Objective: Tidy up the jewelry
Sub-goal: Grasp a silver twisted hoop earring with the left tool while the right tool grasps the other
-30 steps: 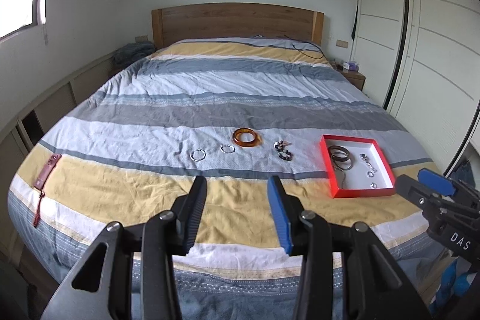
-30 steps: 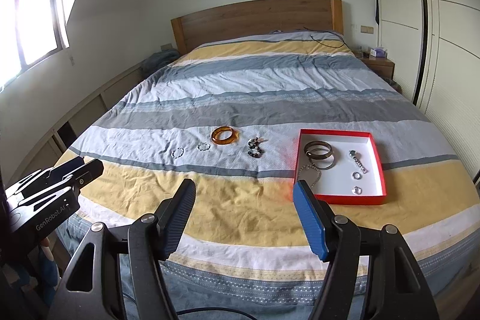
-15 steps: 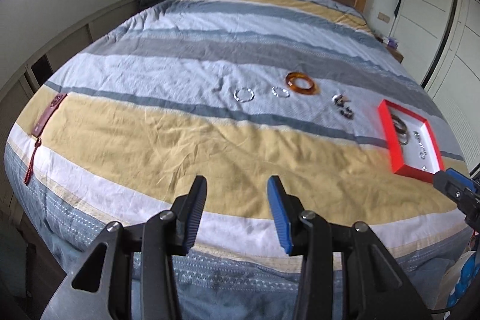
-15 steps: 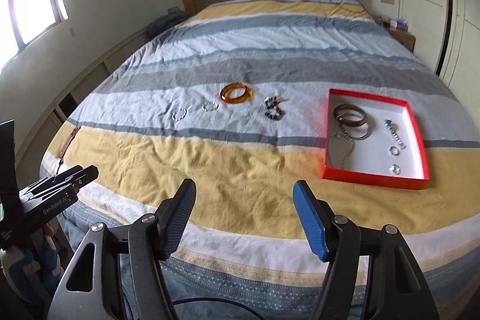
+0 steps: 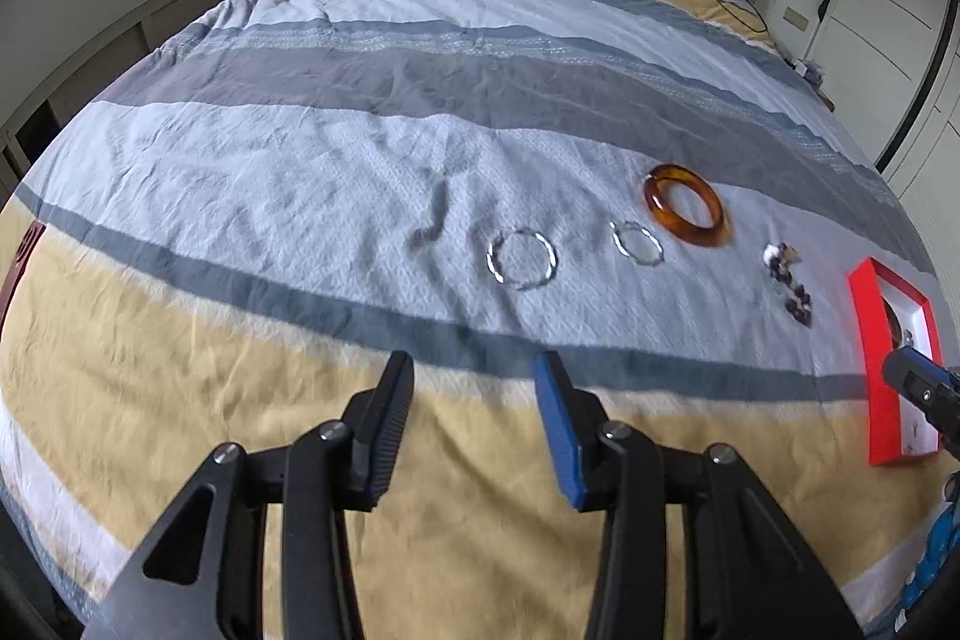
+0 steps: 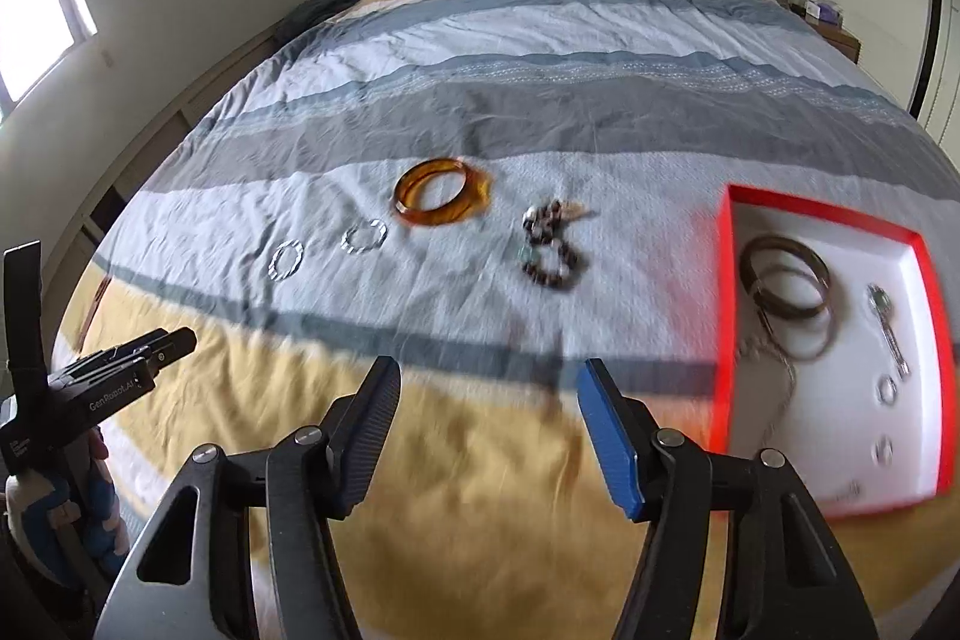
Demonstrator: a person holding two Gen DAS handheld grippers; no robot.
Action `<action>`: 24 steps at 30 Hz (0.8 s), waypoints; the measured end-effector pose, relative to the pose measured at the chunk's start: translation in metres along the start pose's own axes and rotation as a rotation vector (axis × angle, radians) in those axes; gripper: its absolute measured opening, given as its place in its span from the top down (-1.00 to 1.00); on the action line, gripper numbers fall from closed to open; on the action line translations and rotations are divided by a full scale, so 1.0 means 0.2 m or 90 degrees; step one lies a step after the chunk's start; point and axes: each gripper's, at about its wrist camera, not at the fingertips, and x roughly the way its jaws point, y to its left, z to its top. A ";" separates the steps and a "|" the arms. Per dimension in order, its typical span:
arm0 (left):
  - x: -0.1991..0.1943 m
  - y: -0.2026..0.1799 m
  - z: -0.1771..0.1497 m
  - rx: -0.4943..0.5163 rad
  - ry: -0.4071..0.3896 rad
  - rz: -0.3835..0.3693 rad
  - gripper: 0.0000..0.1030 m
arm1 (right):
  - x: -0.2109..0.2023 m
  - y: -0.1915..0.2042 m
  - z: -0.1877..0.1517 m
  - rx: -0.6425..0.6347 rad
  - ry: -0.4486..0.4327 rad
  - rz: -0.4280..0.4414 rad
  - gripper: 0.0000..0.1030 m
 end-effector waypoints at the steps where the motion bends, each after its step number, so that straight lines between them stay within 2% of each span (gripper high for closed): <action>1: 0.05 0.01 0.04 -0.005 0.003 -0.001 0.22 | 0.05 -0.01 0.04 0.001 0.001 -0.001 -0.18; 7: 0.19 0.03 0.17 0.005 -0.009 -0.004 0.22 | 0.28 -0.04 0.22 0.009 0.005 0.002 -0.13; 9: 0.23 0.03 0.18 0.007 -0.001 -0.010 0.22 | 0.34 -0.02 0.26 0.003 0.006 0.010 -0.03; 13: 0.32 0.03 0.21 0.026 0.014 -0.020 0.24 | 0.45 0.07 0.30 -0.003 0.015 0.060 0.05; 18: 0.43 0.02 0.23 0.057 0.035 -0.038 0.24 | 0.59 0.24 0.33 -0.020 0.040 0.128 0.28; 24: 0.55 -0.01 0.24 0.111 0.065 -0.045 0.24 | 0.77 0.34 0.35 -0.014 0.064 0.154 0.47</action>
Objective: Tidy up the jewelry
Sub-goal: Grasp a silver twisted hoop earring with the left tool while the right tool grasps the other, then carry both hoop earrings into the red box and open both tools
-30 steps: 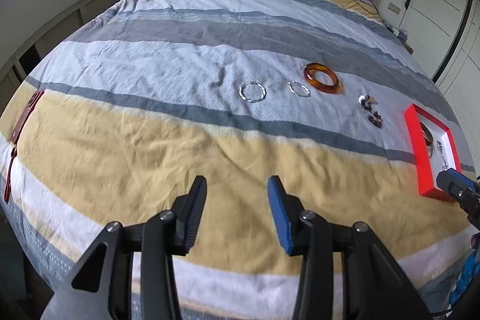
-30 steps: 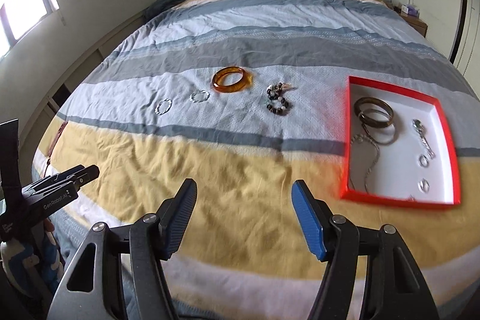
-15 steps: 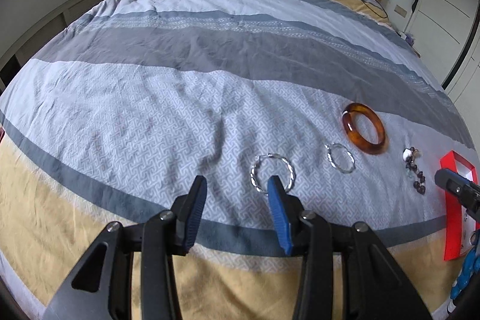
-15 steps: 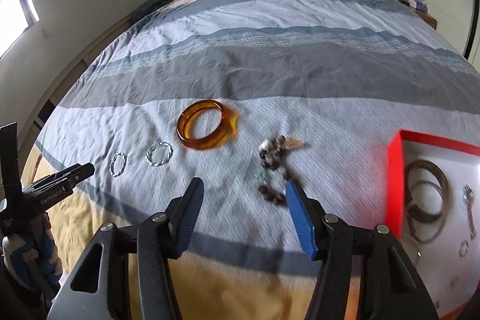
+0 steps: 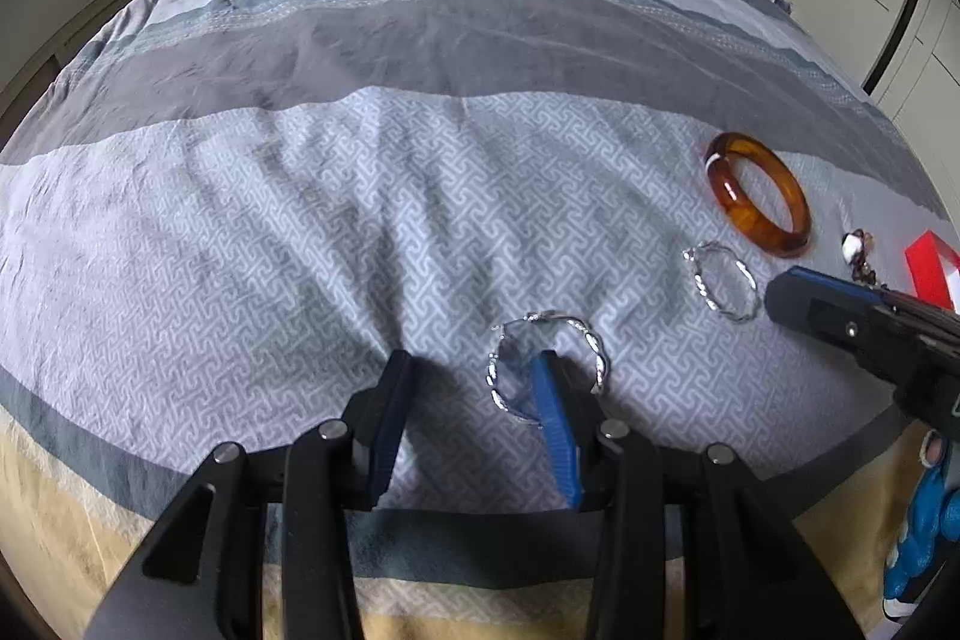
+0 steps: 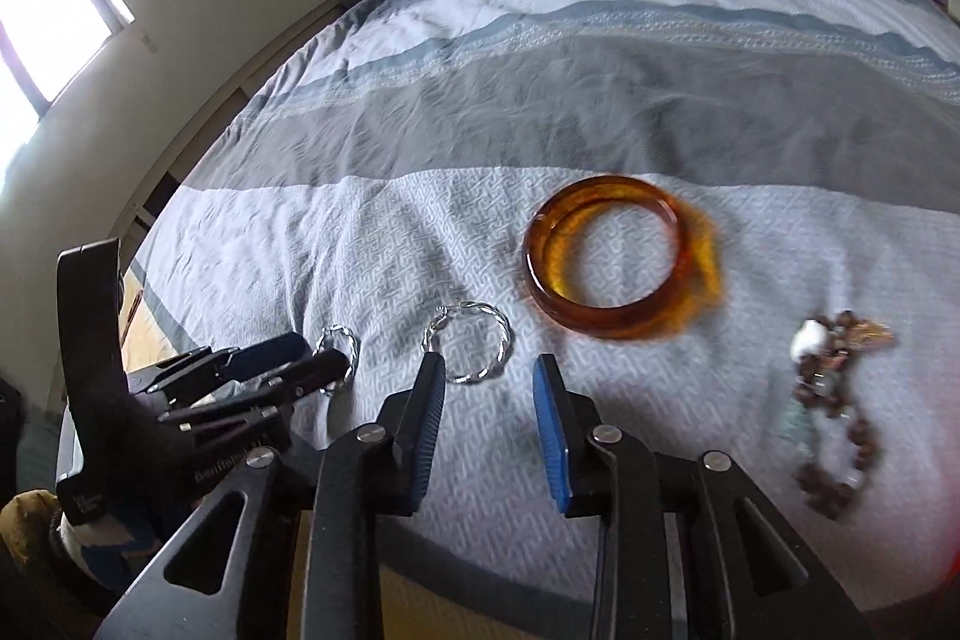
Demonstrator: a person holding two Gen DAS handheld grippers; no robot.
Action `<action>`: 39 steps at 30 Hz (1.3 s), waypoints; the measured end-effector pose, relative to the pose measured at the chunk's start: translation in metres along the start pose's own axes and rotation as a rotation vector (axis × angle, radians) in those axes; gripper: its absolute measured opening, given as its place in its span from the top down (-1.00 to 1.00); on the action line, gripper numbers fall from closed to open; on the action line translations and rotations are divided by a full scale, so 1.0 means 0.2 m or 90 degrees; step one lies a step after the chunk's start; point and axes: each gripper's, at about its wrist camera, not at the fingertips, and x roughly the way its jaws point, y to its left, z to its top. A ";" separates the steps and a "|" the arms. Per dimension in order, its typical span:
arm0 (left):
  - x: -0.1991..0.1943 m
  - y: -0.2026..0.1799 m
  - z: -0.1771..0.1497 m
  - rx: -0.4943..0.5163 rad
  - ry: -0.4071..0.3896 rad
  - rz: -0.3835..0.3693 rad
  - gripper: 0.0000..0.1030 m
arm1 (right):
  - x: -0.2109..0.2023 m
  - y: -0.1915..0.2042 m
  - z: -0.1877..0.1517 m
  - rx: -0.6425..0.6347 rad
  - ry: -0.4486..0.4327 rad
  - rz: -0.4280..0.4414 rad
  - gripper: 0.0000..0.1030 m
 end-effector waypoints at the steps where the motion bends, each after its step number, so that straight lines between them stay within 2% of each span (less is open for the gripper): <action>1: 0.01 0.00 0.00 0.006 0.001 0.000 0.24 | 0.03 0.00 0.00 0.004 0.004 0.000 0.48; 6: 0.04 0.02 0.00 0.010 0.000 -0.018 0.24 | 0.18 -0.01 0.01 0.015 0.017 -0.011 0.47; 13: 0.07 -0.01 0.01 0.022 -0.010 -0.003 0.25 | 0.28 0.02 0.03 -0.022 0.031 -0.039 0.50; 17: 0.07 -0.03 0.02 0.021 -0.016 0.020 0.32 | 0.29 0.02 0.04 -0.037 0.032 -0.042 0.74; 18: 0.06 -0.04 0.03 0.018 -0.019 0.024 0.37 | 0.28 0.02 0.04 -0.033 0.030 -0.040 0.84; 19: 0.05 -0.05 0.02 0.013 -0.023 0.022 0.52 | 0.27 0.01 0.04 -0.028 0.028 -0.034 0.87; 20: 0.03 -0.06 0.02 0.012 -0.024 0.022 0.72 | 0.25 0.00 0.04 -0.023 0.024 -0.026 0.88; 22: 0.01 -0.08 0.01 0.013 -0.027 0.029 0.90 | 0.20 -0.01 0.02 -0.017 0.014 -0.013 0.89; 29: -0.12 -0.13 -0.04 -0.028 -0.046 0.042 0.91 | -0.06 -0.03 -0.06 -0.003 -0.037 0.016 0.89; 34: -0.26 -0.20 -0.07 -0.027 -0.059 0.023 0.91 | -0.30 -0.07 -0.13 0.012 -0.072 0.019 0.89; 39: -0.41 -0.38 -0.09 -0.002 -0.073 -0.007 0.91 | -0.55 -0.14 -0.22 0.026 -0.104 0.005 0.89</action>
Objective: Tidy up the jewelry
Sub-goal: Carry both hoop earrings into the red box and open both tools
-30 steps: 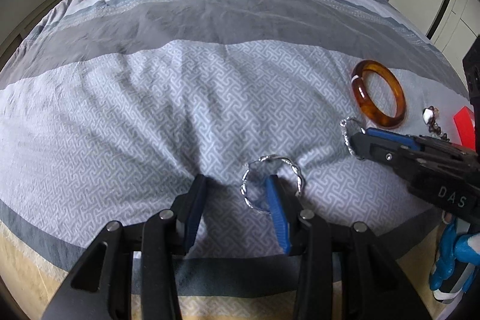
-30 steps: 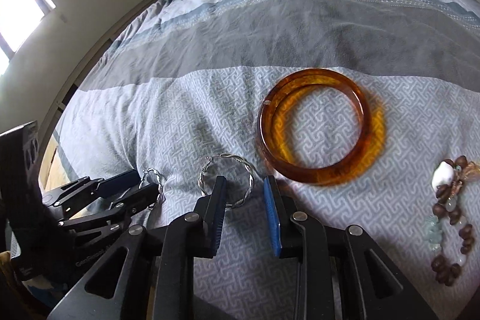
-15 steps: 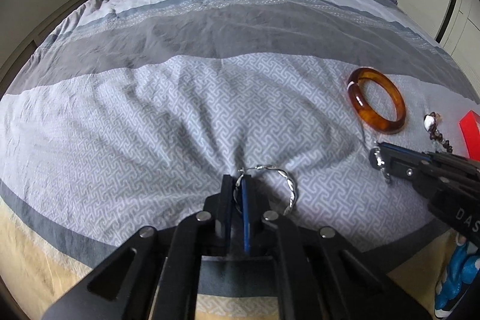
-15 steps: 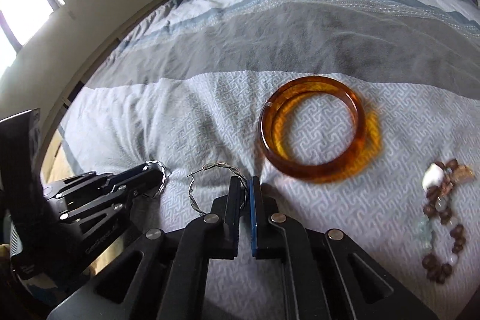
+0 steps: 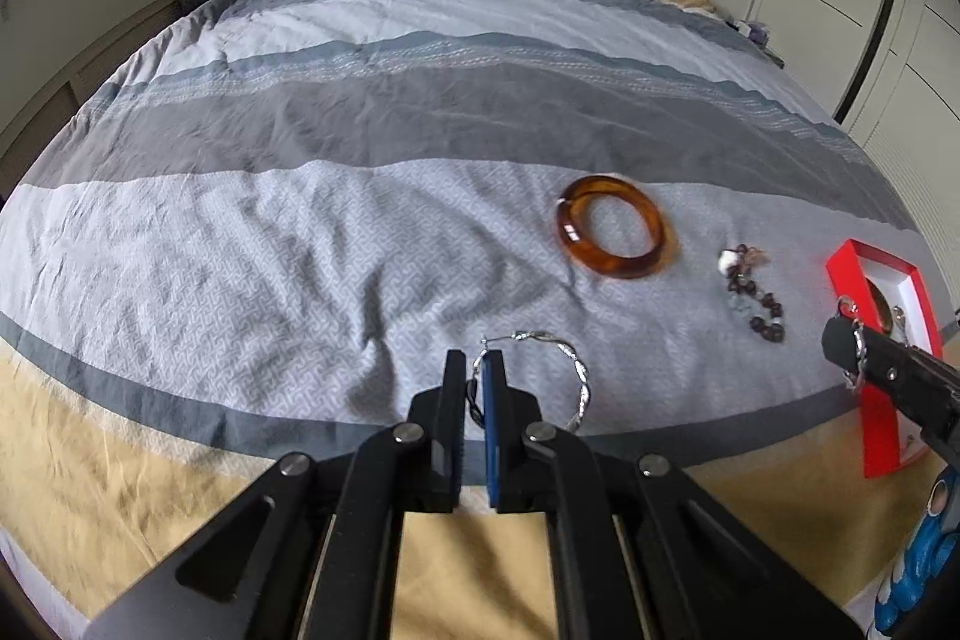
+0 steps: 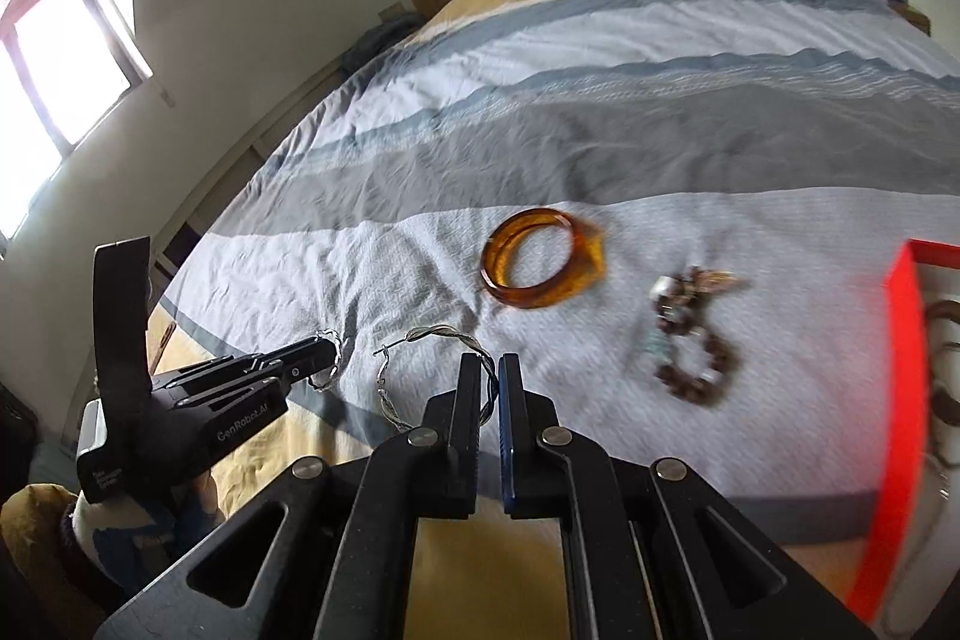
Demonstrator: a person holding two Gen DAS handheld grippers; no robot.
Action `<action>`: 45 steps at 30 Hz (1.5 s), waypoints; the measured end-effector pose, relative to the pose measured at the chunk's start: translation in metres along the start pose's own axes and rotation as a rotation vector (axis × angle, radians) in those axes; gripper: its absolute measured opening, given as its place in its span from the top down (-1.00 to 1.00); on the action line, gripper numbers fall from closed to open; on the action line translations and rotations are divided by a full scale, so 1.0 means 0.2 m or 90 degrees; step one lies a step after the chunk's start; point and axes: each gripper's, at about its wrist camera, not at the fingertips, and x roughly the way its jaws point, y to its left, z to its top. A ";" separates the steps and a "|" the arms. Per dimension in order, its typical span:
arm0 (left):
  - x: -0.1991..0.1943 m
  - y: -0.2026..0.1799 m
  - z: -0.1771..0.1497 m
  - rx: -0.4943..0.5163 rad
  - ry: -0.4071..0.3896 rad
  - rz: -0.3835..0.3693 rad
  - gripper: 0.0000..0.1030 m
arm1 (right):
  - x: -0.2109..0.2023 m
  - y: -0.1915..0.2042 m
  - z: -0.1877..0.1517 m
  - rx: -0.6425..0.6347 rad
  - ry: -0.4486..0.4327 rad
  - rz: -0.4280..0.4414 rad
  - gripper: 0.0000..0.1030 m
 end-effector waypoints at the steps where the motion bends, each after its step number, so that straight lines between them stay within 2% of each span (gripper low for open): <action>1: -0.03 -0.05 0.00 0.009 -0.004 -0.009 0.91 | -0.05 -0.02 -0.01 0.001 -0.006 -0.005 0.89; 6: -0.15 -0.36 0.02 0.056 -0.021 -0.061 0.91 | -0.35 -0.20 -0.09 0.009 -0.040 -0.058 0.89; 10: -0.19 -0.65 0.02 0.102 -0.023 -0.116 0.91 | -0.61 -0.43 -0.17 0.030 -0.063 -0.126 0.89; 14: -0.19 -0.93 0.00 0.145 -0.015 -0.166 0.91 | -0.78 -0.66 -0.24 0.059 -0.069 -0.191 0.89; 17: -0.16 -1.12 -0.04 0.185 0.001 -0.196 0.91 | -0.84 -0.80 -0.29 0.065 -0.062 -0.231 0.89; 23: -0.03 -1.47 -0.14 0.265 0.045 -0.224 0.91 | -0.81 -0.97 -0.34 0.064 -0.025 -0.259 0.89; 27: 0.06 -1.58 -0.21 0.294 0.068 -0.208 0.91 | -0.75 -1.03 -0.34 0.050 -0.009 -0.276 0.89; 32: 0.16 -1.61 -0.24 0.304 0.090 -0.182 0.90 | -0.68 -1.11 -0.33 0.036 0.011 -0.287 0.89; 37: 0.19 -1.63 -0.25 0.317 0.085 -0.178 0.90 | -0.62 -1.17 -0.34 0.039 0.031 -0.287 0.89; 45: 0.20 -1.64 -0.26 0.312 0.085 -0.185 0.88 | -0.61 -1.17 -0.34 0.035 0.033 -0.284 0.89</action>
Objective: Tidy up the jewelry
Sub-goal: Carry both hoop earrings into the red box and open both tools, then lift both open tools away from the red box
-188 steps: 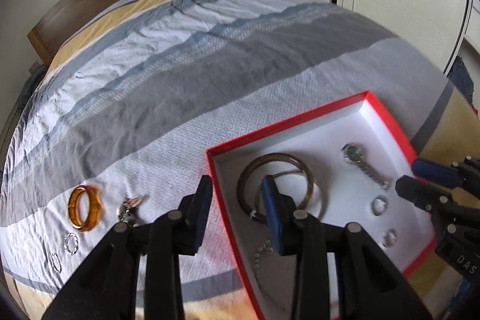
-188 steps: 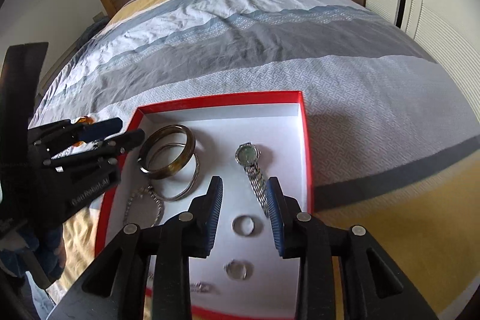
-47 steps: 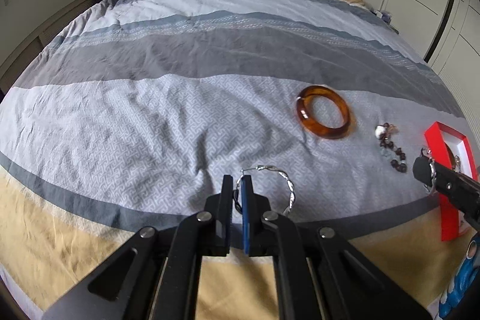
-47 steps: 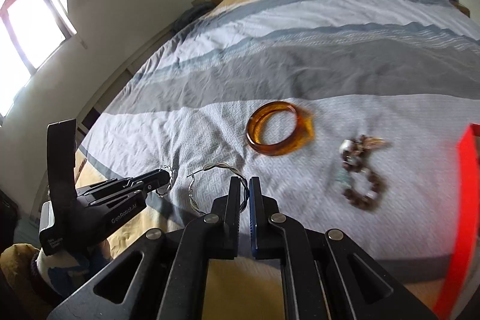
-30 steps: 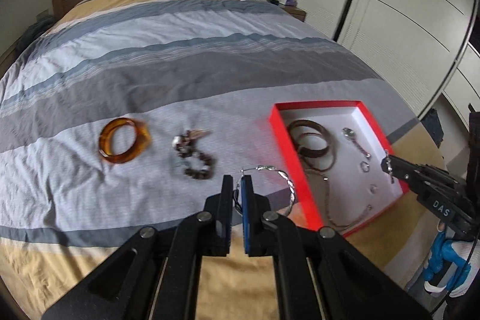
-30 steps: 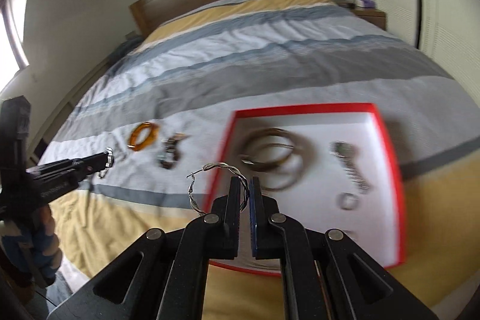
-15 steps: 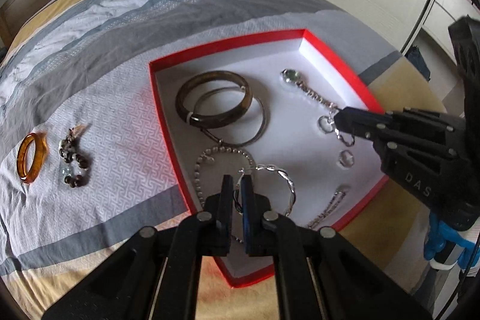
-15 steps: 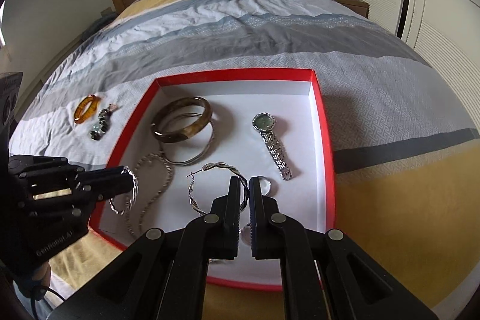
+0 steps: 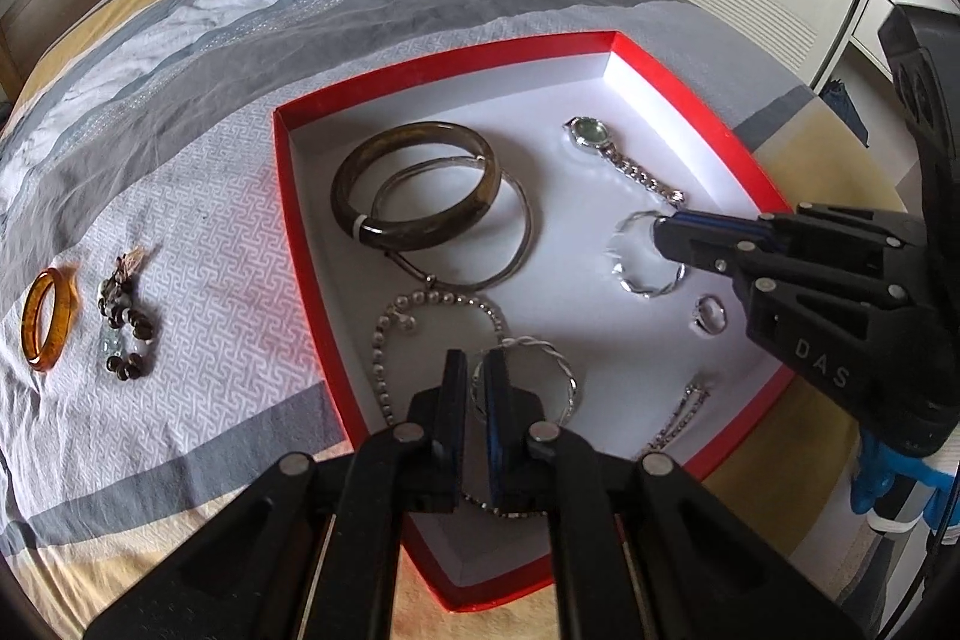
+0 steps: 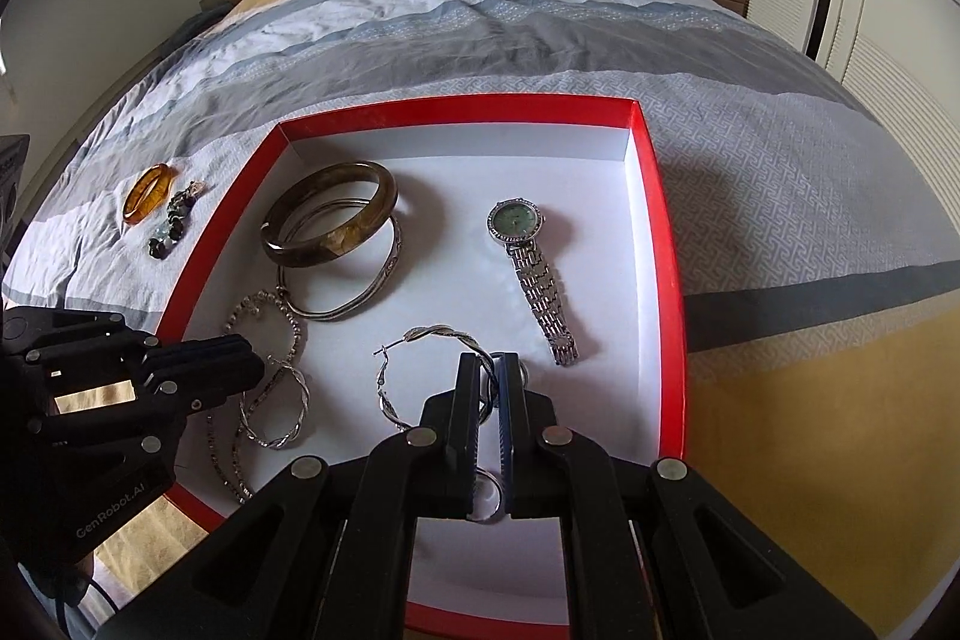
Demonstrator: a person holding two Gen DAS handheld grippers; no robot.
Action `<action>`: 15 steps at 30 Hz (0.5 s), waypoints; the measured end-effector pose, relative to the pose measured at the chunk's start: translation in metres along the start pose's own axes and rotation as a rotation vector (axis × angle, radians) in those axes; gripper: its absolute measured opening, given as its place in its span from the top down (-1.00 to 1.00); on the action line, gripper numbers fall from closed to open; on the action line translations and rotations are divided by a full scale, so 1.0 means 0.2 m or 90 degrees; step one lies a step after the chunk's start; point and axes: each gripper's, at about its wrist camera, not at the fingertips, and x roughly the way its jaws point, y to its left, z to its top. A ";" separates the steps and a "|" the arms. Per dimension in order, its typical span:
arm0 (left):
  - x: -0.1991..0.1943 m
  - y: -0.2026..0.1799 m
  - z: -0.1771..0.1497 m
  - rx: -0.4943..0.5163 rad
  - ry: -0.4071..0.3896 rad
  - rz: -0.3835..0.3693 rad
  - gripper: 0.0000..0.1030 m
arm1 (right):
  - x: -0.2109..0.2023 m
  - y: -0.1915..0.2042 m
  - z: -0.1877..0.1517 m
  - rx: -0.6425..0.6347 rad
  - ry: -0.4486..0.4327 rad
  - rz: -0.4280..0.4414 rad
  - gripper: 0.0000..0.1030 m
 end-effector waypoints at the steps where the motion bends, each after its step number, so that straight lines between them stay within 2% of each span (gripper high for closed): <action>1: 0.00 0.00 0.00 -0.001 0.000 -0.003 0.88 | 0.00 0.00 0.00 0.000 0.001 -0.001 0.89; 7: -0.05 0.00 -0.01 -0.006 0.003 -0.014 0.86 | -0.02 0.00 -0.01 0.006 0.003 -0.003 0.83; 9: -0.08 -0.01 -0.01 -0.006 -0.003 -0.018 0.84 | -0.04 0.00 -0.02 0.012 0.000 -0.006 0.70; 15: -0.23 -0.04 -0.01 0.000 -0.031 -0.025 0.65 | -0.18 0.00 -0.04 0.029 -0.019 -0.015 0.64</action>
